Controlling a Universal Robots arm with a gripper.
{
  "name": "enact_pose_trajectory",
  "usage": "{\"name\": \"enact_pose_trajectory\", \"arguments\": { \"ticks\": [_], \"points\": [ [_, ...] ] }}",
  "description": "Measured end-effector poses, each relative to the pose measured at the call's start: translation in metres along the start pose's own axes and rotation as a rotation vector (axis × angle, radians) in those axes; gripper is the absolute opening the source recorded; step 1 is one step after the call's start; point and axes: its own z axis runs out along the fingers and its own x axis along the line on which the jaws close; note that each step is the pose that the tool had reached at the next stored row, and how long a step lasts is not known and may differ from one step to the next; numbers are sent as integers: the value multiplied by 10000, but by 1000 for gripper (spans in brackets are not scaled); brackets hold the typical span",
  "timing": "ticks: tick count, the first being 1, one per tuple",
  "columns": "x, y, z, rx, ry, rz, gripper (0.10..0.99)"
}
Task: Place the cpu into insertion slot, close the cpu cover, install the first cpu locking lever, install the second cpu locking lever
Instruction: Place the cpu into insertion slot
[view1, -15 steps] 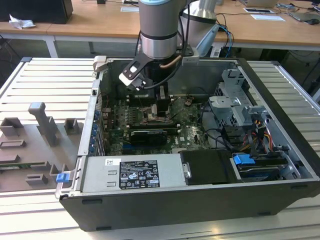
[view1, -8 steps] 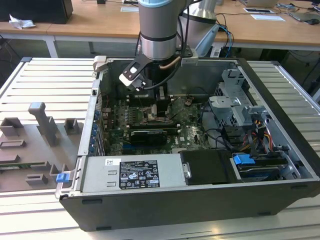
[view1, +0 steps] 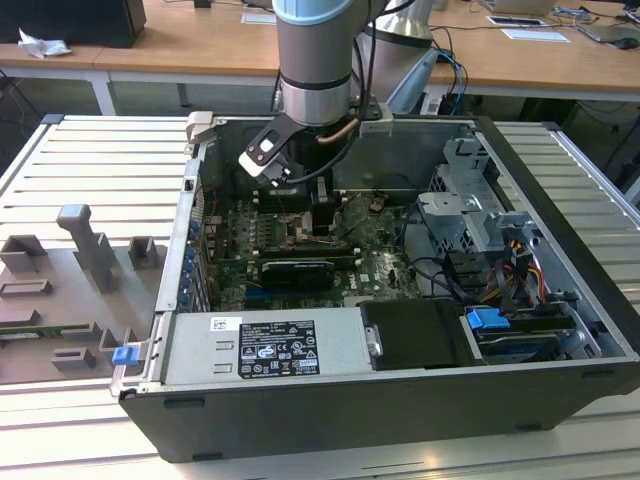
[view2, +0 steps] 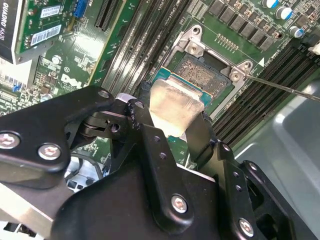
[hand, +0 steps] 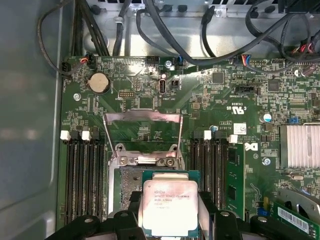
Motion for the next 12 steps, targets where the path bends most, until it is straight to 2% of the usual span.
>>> {"name": "enact_pose_trajectory", "arguments": {
  "ticks": [5, 12],
  "points": [
    [0, -3, 4, -1, 1, 1, 529],
    [0, -43, 32, -1, 2, -15, 529]
  ]
}}
